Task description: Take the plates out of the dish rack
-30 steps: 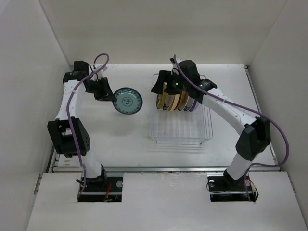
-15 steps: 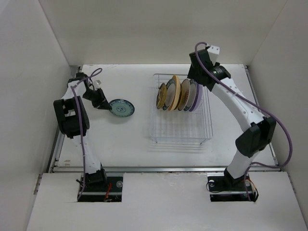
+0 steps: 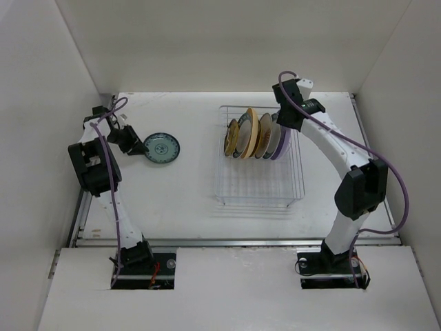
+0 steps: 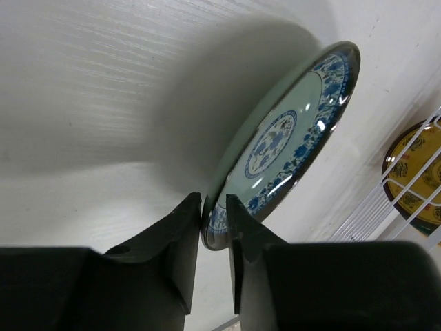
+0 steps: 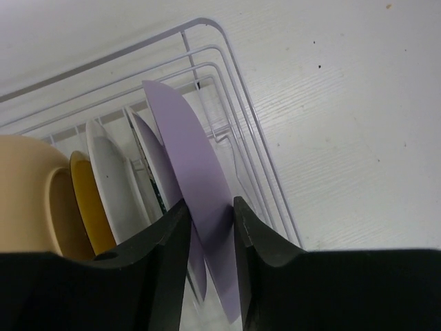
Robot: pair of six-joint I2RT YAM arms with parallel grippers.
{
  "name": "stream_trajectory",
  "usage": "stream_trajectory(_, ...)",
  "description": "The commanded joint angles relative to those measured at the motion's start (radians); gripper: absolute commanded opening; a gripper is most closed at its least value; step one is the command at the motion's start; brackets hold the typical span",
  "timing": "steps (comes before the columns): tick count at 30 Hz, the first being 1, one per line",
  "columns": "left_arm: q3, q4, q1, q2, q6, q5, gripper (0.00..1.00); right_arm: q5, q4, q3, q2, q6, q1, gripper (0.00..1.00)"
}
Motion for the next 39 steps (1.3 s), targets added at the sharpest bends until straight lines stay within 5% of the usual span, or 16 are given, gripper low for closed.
stream_trajectory(1,0.017,-0.012,0.006,-0.013,-0.006,0.0,0.2,-0.02,0.026,-0.017,0.011,-0.026,-0.018,0.34)
stream_trajectory(7,-0.015,-0.031,0.006,-0.061,0.021,0.0,0.32,-0.054,0.004,-0.017,0.03,-0.037,-0.018,0.22)
stream_trajectory(10,-0.015,-0.053,0.006,-0.072,0.021,0.0,0.42,-0.031,-0.025,-0.006,0.03,-0.046,-0.018,0.02)
stream_trajectory(16,-0.006,-0.093,0.006,-0.128,0.041,0.0,0.77,0.04,-0.057,0.035,-0.062,-0.057,-0.018,0.0)
stream_trajectory(17,-0.006,-0.093,0.006,-0.139,0.041,-0.012,1.0,0.066,-0.077,0.057,-0.079,-0.066,-0.018,0.0)
stream_trajectory(30,0.026,-0.136,-0.014,-0.242,0.082,-0.116,1.0,0.162,-0.146,0.114,-0.182,-0.085,-0.018,0.0)
stream_trajectory(39,0.074,-0.222,-0.034,-0.297,0.122,-0.172,1.0,0.113,-0.045,-0.052,-0.317,-0.085,-0.009,0.0)
